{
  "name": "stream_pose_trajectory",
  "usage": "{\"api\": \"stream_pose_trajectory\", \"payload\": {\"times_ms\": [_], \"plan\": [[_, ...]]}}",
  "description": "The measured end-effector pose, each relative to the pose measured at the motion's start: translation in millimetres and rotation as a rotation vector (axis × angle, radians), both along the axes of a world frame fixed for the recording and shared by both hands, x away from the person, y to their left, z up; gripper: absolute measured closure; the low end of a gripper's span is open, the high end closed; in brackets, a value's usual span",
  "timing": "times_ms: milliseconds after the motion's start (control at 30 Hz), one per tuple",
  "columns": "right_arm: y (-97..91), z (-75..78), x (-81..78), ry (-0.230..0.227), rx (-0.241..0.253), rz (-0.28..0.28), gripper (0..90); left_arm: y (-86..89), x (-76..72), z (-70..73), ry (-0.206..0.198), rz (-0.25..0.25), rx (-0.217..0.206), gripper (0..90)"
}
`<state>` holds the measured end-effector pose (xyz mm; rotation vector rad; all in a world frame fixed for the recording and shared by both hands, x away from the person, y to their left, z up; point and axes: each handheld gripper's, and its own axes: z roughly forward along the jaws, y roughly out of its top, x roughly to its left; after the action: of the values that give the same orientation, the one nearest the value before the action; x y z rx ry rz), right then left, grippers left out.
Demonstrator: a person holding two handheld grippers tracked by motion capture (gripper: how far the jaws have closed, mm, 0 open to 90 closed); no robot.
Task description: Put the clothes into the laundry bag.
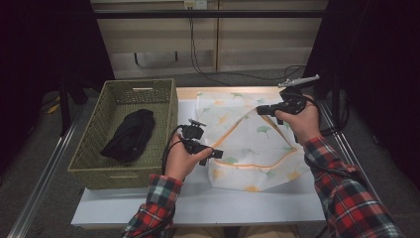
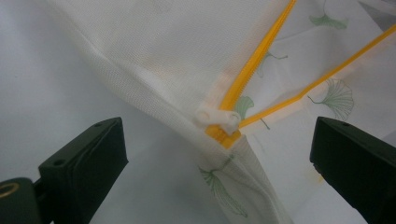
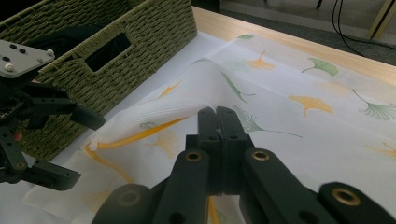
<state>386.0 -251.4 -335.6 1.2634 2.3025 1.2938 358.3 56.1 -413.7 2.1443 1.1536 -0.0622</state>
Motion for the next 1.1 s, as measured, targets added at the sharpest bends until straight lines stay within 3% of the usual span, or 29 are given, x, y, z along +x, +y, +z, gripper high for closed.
{"api": "stream_pose_trajectory", "payload": {"times_ms": [367,833,1100], "plan": [[0.6,-1.9,-0.9,0.005,-0.005,0.01,90.0,2.0,1.0,6.5,-0.008,-0.048,0.025,3.6],[1.1,-3.3,-1.7,0.006,-0.015,0.008,90.0,15.9,10.6,21.8,-0.009,-0.034,0.021,3.6],[0.3,-3.0,-2.0,0.007,-0.021,0.006,90.0,24.3,17.9,39.6,-0.042,-0.02,0.035,3.0]]}}
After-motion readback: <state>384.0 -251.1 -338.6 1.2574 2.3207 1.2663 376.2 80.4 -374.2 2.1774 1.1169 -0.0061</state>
